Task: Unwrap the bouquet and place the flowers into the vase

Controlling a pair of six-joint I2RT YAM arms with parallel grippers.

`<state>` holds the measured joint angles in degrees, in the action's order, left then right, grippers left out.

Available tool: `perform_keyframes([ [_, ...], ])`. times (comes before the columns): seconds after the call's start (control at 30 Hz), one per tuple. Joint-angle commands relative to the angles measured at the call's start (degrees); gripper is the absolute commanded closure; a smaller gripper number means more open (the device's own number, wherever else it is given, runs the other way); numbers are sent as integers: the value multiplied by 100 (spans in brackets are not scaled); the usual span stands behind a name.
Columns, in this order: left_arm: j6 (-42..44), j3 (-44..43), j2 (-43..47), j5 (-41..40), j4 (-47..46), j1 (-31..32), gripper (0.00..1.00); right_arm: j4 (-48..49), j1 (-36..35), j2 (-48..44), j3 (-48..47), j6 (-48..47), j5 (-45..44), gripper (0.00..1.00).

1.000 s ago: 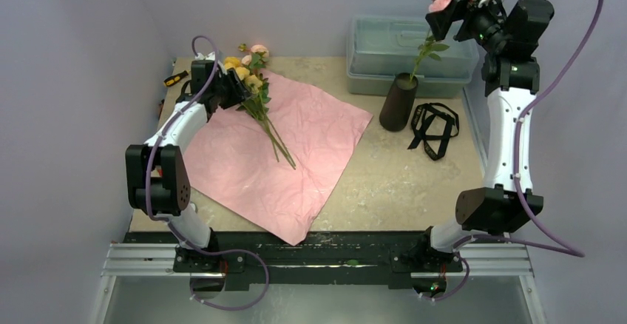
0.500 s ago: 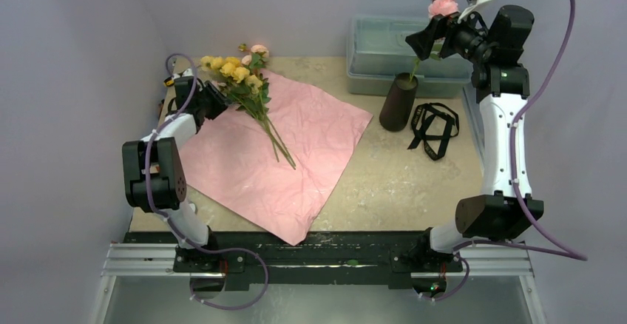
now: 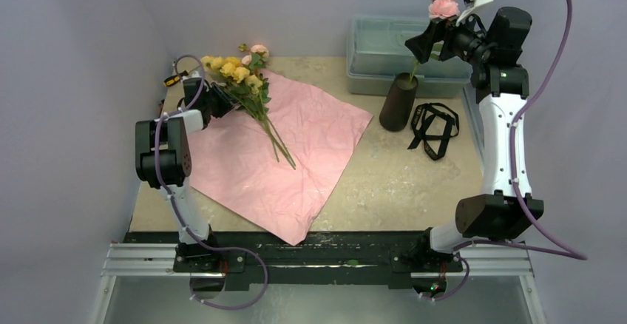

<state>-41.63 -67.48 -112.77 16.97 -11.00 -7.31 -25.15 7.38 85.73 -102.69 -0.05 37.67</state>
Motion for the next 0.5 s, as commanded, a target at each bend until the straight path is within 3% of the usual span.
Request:
perform_keyframes([
  [0.0,-121,-416,-180,124,-467,10,72,43,-34,-66,-53,-30,63,2],
  [0.47,-223,-891,-1008,151,-717,34,76,76,-107,171,-294,199,-136,2],
])
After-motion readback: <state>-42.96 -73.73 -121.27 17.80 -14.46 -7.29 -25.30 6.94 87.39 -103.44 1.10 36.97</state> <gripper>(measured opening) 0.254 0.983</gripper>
